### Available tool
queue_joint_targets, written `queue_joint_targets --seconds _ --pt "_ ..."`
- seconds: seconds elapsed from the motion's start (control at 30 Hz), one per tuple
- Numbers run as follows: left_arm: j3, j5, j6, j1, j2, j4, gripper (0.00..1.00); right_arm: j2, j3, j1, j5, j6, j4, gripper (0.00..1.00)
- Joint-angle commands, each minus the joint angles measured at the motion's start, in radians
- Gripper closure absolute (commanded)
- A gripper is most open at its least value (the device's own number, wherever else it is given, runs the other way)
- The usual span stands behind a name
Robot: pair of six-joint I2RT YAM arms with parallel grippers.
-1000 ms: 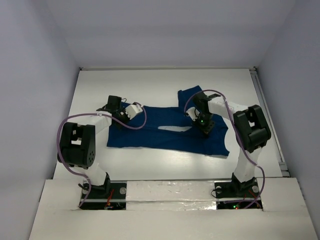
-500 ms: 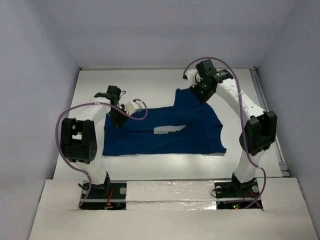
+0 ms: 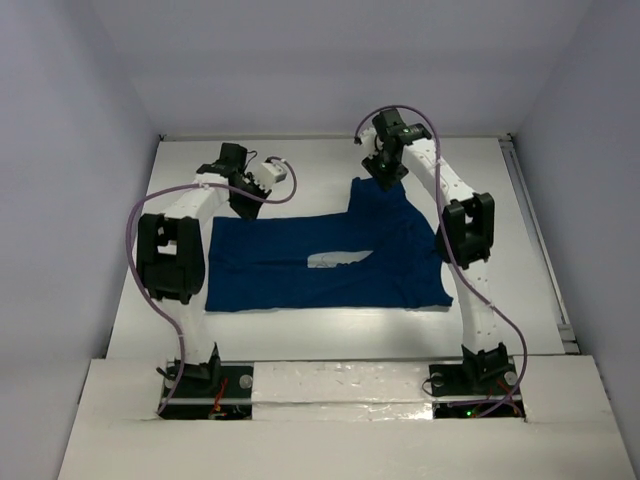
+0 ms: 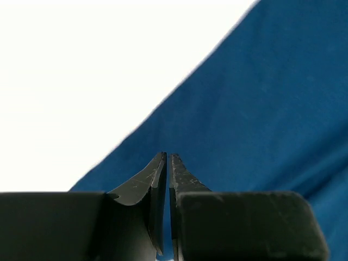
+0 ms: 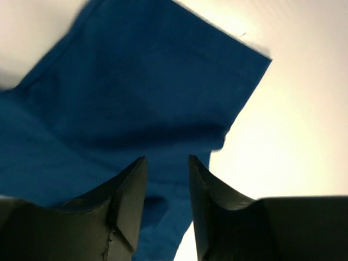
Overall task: Fold and stack the t-shirts
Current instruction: Grap the side of the flattened tshirt furthest away from the robot with both arms
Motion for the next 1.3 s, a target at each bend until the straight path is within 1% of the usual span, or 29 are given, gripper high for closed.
queue_joint_targets --seconds 0.0,0.03,0.07,0.1,0.27,0.37,0.4,0.5,0.7,0.93,1.27 --pt "0.038 -0.036 -0.092 0.005 0.015 0.075 0.96 0.037 0.206 -0.062 0.022 0.030 -0.062 0.55" --pt "0.035 -0.034 -0.104 0.005 0.014 0.081 0.96 0.054 0.231 -0.062 0.025 0.041 -0.064 0.53" --pt "0.029 -0.036 -0.110 0.005 0.011 0.089 0.96 0.066 0.242 -0.078 0.027 0.044 -0.060 0.47" --pt "0.014 -0.034 -0.114 0.005 0.004 0.101 0.96 0.078 0.243 -0.078 0.027 0.047 -0.046 0.46" --pt "-0.032 -0.030 -0.121 0.005 -0.035 0.124 0.97 0.115 0.263 -0.128 0.018 0.099 -0.035 0.45" --pt "-0.060 -0.037 -0.129 0.005 -0.054 0.133 0.97 0.136 0.263 -0.139 -0.065 0.124 -0.061 0.45" --pt "-0.066 -0.039 -0.132 0.005 -0.060 0.133 0.97 0.141 0.257 -0.139 -0.121 0.128 -0.075 0.45" --pt "-0.098 -0.031 -0.132 0.005 -0.091 0.135 0.97 0.146 0.209 -0.148 -0.201 0.138 -0.116 0.45" --pt "-0.138 -0.014 -0.138 0.005 -0.140 0.135 0.98 0.164 0.212 -0.148 -0.303 0.142 -0.144 0.45" --pt "-0.177 -0.020 -0.135 0.005 -0.178 0.141 0.98 0.170 0.182 -0.148 -0.291 0.156 -0.144 0.45" --pt "-0.189 -0.011 -0.140 0.005 -0.200 0.138 0.98 0.184 0.214 -0.148 -0.251 0.187 -0.122 0.45"
